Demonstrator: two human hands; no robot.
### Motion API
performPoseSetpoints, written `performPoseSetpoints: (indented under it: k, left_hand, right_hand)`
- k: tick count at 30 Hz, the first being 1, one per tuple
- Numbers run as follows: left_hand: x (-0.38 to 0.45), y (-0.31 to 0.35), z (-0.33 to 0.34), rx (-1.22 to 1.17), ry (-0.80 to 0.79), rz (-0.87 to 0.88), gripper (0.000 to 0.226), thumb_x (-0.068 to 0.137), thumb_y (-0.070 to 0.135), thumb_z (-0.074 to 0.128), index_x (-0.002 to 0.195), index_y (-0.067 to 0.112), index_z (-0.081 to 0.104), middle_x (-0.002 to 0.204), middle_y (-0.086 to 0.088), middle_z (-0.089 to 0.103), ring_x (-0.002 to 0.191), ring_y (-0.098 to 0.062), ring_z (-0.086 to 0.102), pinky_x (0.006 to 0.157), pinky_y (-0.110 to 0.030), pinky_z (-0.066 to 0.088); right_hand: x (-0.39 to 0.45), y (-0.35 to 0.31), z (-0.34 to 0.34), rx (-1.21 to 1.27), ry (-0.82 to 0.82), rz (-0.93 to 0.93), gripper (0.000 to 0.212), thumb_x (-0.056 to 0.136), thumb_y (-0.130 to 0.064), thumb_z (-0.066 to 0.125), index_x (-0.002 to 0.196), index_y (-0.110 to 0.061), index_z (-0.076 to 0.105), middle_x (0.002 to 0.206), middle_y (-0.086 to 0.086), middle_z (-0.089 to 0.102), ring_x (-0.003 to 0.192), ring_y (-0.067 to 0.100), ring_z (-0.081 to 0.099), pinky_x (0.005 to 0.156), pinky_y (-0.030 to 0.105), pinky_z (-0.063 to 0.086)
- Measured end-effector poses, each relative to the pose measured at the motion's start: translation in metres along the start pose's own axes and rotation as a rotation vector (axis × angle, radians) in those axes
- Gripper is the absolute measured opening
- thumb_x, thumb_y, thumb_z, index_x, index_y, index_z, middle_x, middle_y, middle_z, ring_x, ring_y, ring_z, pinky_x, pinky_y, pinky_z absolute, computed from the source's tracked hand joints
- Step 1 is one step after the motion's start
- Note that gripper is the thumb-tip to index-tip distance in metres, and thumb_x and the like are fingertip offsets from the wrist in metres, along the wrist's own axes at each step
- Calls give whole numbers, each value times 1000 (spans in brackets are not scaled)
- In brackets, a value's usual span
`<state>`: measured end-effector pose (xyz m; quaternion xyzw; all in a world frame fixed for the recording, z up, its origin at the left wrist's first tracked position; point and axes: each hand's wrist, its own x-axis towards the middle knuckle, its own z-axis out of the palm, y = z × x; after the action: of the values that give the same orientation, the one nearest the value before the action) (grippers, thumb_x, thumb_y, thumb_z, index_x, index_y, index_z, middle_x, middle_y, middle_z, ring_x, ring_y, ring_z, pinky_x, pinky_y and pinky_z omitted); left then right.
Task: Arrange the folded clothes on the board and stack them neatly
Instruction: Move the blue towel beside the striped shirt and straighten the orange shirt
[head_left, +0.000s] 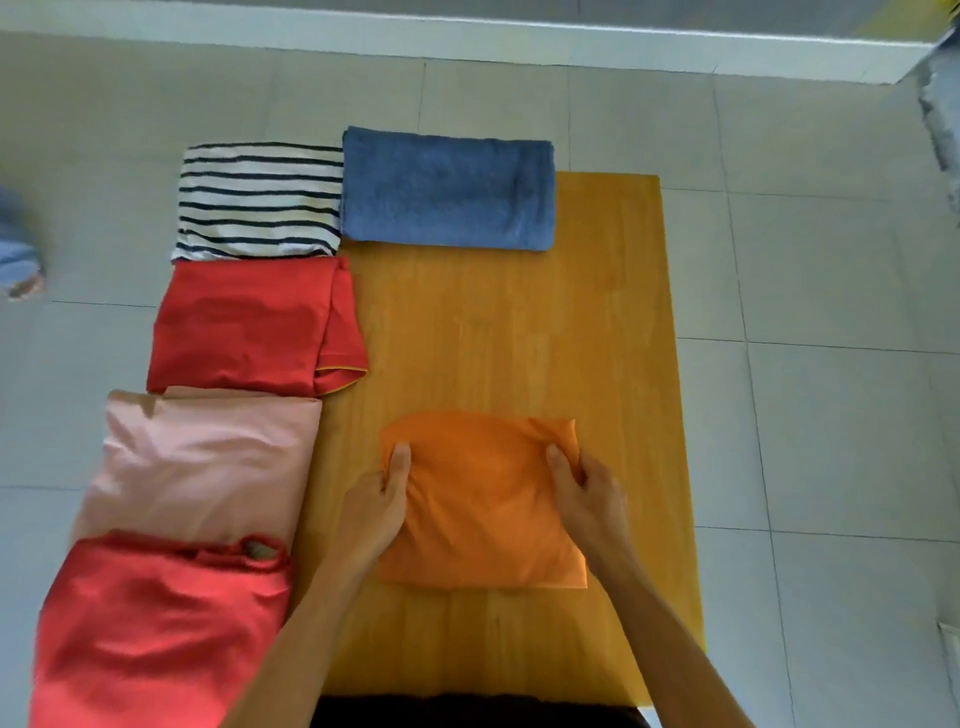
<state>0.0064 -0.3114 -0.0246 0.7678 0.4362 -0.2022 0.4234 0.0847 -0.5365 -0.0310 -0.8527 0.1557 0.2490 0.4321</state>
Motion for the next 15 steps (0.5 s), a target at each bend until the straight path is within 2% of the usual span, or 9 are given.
performPoseSetpoints:
  k: [4, 6, 8, 10, 11, 13, 15]
  left_hand:
    - [2, -1, 2, 85, 27, 2, 84, 81, 82, 17, 78, 14, 67, 84, -8, 66, 81, -24, 62, 76, -40, 48]
    - [1, -3, 3, 96, 60, 12, 85, 80, 84, 19, 77, 14, 66, 83, -8, 67, 82, -26, 63, 78, -41, 50]
    - [1, -7, 4, 55, 104, 43, 81, 83, 81, 27, 98, 12, 68, 101, -9, 69, 97, -30, 64, 88, -43, 50]
    - [1, -9, 6, 15, 124, 99, 69, 91, 69, 33, 125, 14, 56, 126, -9, 62, 118, -32, 57, 100, -43, 44]
    - [2, -10, 7, 21, 120, 137, 66, 93, 65, 32, 132, 14, 50, 134, -9, 57, 125, -32, 53, 104, -43, 41]
    - [7, -9, 8, 41, 151, 212, 67, 96, 59, 26, 137, 10, 47, 139, -10, 54, 130, -30, 49, 109, -44, 37]
    - [17, 1, 1, 28, 238, 245, 64, 98, 57, 27, 128, 8, 56, 130, -8, 62, 122, -25, 55, 106, -42, 40]
  right_hand:
    - [-2, 5, 9, 90, 47, 27, 41, 99, -49, 53, 80, -13, 60, 64, -5, 53, 59, 11, 49, 55, 30, 38]
    - [-3, 10, 12, 97, 61, 41, 42, 99, -49, 52, 84, -11, 59, 66, -2, 54, 62, 14, 51, 56, 31, 40]
    - [-3, 12, 14, 93, 74, 37, 41, 99, -50, 52, 85, -12, 58, 69, -1, 56, 65, 17, 53, 58, 33, 41]
    - [1, 9, 14, 89, 74, 39, 37, 97, -53, 53, 93, -17, 59, 78, -2, 61, 72, 17, 58, 62, 35, 45]
    - [3, 6, 15, 102, 66, 38, 36, 96, -56, 54, 98, -20, 60, 83, -2, 63, 76, 16, 60, 65, 36, 47]
    - [11, -5, 15, 148, 36, 13, 35, 95, -59, 54, 101, -26, 61, 87, -4, 65, 79, 14, 62, 66, 35, 50]
    - [23, -22, 16, 178, 25, -42, 33, 95, -59, 54, 97, -27, 61, 83, -6, 63, 74, 13, 59, 62, 33, 46]
